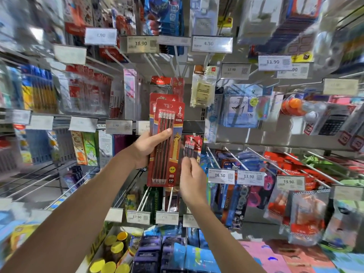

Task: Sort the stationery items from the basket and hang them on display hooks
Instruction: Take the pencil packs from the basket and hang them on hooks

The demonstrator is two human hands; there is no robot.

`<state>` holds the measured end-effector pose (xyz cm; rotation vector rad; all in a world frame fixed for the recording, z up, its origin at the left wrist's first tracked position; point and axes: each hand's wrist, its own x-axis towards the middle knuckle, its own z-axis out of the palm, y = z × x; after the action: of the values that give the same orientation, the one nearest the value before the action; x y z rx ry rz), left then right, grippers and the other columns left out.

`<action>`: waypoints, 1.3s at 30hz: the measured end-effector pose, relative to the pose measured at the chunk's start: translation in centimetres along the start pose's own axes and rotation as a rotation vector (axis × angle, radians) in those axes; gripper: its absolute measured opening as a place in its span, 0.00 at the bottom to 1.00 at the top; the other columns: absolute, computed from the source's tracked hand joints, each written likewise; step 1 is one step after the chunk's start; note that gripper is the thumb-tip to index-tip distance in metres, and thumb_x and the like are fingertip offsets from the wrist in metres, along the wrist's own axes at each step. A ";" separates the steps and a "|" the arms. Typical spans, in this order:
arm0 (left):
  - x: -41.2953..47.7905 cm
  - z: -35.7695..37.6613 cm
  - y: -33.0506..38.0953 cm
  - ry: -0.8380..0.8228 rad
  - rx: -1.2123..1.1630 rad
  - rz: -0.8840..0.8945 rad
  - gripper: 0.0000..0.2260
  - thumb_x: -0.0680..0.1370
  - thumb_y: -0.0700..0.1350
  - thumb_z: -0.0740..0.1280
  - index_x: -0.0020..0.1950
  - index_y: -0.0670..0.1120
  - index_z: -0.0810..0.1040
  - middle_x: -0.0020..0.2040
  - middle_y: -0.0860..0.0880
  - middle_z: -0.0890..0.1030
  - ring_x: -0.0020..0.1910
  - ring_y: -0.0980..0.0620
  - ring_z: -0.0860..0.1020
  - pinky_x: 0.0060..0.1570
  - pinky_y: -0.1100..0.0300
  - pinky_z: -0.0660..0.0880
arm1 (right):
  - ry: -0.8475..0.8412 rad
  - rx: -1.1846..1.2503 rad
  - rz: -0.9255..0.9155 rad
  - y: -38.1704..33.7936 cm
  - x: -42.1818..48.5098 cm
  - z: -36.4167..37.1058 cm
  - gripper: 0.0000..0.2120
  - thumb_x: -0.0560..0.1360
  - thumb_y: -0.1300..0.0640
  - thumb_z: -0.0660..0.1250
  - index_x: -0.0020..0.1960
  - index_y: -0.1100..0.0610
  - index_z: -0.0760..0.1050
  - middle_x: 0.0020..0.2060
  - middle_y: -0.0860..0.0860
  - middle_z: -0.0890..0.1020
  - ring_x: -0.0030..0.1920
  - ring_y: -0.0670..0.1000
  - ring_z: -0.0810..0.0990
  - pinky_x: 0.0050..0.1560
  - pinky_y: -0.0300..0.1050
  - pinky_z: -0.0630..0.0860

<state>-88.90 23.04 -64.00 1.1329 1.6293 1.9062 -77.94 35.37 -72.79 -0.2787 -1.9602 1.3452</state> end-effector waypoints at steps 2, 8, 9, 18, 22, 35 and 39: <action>0.1 0.1 0.1 0.030 0.012 -0.009 0.29 0.74 0.59 0.74 0.67 0.42 0.79 0.60 0.36 0.83 0.57 0.37 0.83 0.63 0.38 0.78 | 0.002 -0.068 -0.174 -1.6 -0.4 -0.3 0.14 0.82 0.39 0.59 0.41 0.45 0.71 0.35 0.42 0.76 0.36 0.43 0.73 0.38 0.40 0.69; 0.2 0.4 -0.2 0.066 0.005 0.043 0.20 0.75 0.55 0.75 0.64 0.46 0.81 0.57 0.42 0.86 0.54 0.42 0.86 0.50 0.52 0.83 | 0.002 -0.233 -0.109 -2.7 -0.6 -0.1 0.21 0.73 0.35 0.70 0.56 0.45 0.68 0.48 0.37 0.74 0.48 0.40 0.74 0.48 0.36 0.70; 0.2 0.4 -0.2 0.070 0.005 0.030 0.24 0.72 0.59 0.77 0.63 0.47 0.81 0.56 0.43 0.87 0.54 0.43 0.86 0.48 0.52 0.83 | 0.018 -0.187 -0.098 -2.6 -0.6 0.0 0.21 0.73 0.37 0.71 0.58 0.45 0.69 0.49 0.38 0.77 0.48 0.40 0.77 0.47 0.35 0.72; 0.6 -0.3 0.5 0.196 0.065 -0.215 0.58 0.59 0.82 0.69 0.80 0.50 0.66 0.75 0.42 0.74 0.73 0.39 0.74 0.71 0.34 0.69 | 0.003 0.366 0.040 2.7 -2.7 -2.1 0.10 0.81 0.59 0.67 0.59 0.47 0.73 0.45 0.42 0.82 0.42 0.41 0.81 0.43 0.34 0.78; 0.4 0.1 0.5 0.046 -0.014 -0.111 0.34 0.74 0.73 0.64 0.69 0.51 0.81 0.59 0.39 0.85 0.57 0.42 0.84 0.51 0.46 0.82 | 0.050 0.309 0.108 5.7 -4.4 -2.0 0.10 0.81 0.58 0.67 0.61 0.48 0.74 0.46 0.40 0.81 0.46 0.42 0.80 0.48 0.40 0.73; 0.9 0.5 0.4 0.016 -0.099 -0.045 0.30 0.79 0.65 0.58 0.74 0.48 0.75 0.67 0.50 0.82 0.54 0.45 0.85 0.49 0.47 0.82 | 0.078 0.127 0.051 7.5 -3.3 -1.4 0.15 0.82 0.56 0.68 0.67 0.49 0.73 0.48 0.44 0.83 0.45 0.42 0.81 0.44 0.38 0.78; 0.9 0.4 0.3 -0.005 -0.090 -0.061 0.29 0.80 0.65 0.57 0.73 0.48 0.76 0.66 0.47 0.82 0.55 0.45 0.84 0.53 0.46 0.81 | 0.076 0.142 0.027 7.6 -3.3 -1.0 0.16 0.81 0.54 0.69 0.69 0.47 0.74 0.49 0.41 0.84 0.48 0.43 0.83 0.47 0.40 0.80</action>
<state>-89.09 23.83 -63.42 1.0395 1.5418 1.9157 -76.59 37.53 -80.80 -0.2851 -1.7951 1.4619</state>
